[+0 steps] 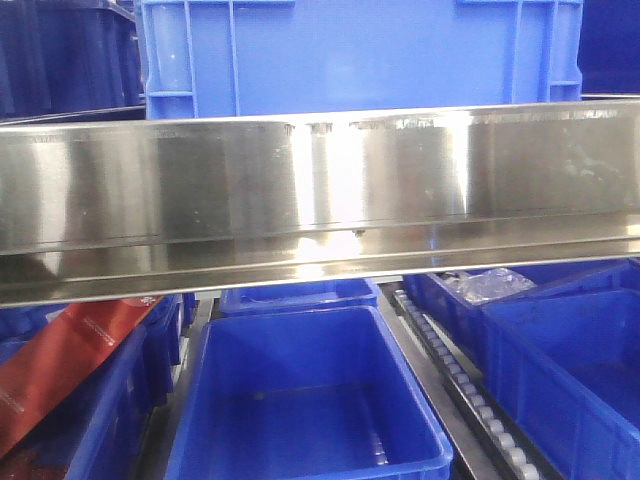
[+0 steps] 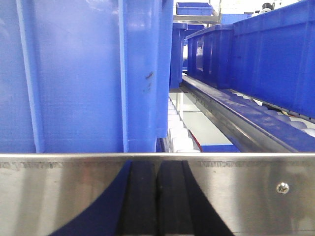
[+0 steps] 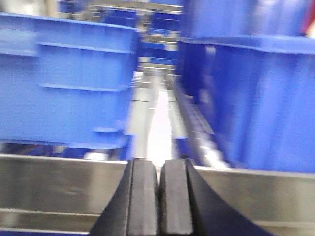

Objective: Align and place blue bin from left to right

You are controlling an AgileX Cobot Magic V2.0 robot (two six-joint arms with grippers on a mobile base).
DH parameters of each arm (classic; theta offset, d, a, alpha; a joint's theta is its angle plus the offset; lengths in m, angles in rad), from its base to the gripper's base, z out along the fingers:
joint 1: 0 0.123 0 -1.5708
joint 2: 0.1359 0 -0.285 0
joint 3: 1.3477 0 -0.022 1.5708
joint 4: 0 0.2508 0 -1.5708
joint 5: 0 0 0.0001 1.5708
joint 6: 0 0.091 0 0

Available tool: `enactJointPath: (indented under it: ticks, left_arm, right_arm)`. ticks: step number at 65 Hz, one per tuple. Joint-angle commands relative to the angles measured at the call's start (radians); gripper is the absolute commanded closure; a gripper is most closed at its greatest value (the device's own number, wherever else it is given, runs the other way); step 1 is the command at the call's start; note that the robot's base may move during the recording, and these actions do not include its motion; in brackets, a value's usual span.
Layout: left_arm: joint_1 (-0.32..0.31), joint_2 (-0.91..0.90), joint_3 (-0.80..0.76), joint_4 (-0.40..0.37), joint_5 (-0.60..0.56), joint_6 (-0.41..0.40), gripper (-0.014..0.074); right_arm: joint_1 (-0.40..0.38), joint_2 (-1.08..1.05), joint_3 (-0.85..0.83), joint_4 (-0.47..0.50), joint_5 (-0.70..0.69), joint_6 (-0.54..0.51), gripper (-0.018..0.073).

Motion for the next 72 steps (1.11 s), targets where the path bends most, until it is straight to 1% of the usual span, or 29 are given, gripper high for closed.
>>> enactJointPath:
  ticks: [1,6,14,23,26,29,40,43,72]
  left_arm:
    - [0.005,-0.005,-0.001,0.003,-0.021,0.001,0.0708]
    - [0.005,-0.005,-0.001,0.003,-0.021,0.001,0.0708]
    - [0.005,-0.005,-0.001,0.003,-0.021,0.001,0.0708]
    - [0.005,-0.005,-0.001,0.003,-0.021,0.001,0.0708]
    - [0.005,-0.005,-0.001,0.003,-0.021,0.001,0.0708]
    - [0.005,-0.005,-0.001,0.003,-0.021,0.001,0.0708]
    - [0.005,-0.005,-0.001,0.003,-0.021,0.001,0.0708]
    - [0.005,-0.005,-0.001,0.003,-0.021,0.001,0.0708]
    - [0.005,-0.005,-0.001,0.003,-0.021,0.001,0.0708]
  right_arm:
    - [-0.068,-0.026,0.033,0.022,-0.049,-0.004,0.0629]
    - [-0.108,-0.062,0.091,0.048,-0.076,-0.004,0.0629]
    - [-0.115,-0.135,0.202,0.055,-0.134,-0.004,0.0629]
    - [-0.115,-0.139,0.294,0.055,-0.195,0.001,0.0629]
    - [-0.115,-0.139,0.294,0.055,-0.219,0.006,0.0629]
    - [-0.115,-0.139,0.294,0.055,-0.186,0.007,0.0629]
    - [-0.115,-0.139,0.294,0.055,-0.184,0.024,0.0629]
    - [-0.115,-0.139,0.294,0.055,-0.184,0.049,0.0629]
    - [-0.115,-0.139,0.294,0.055,-0.184,0.049,0.0629]
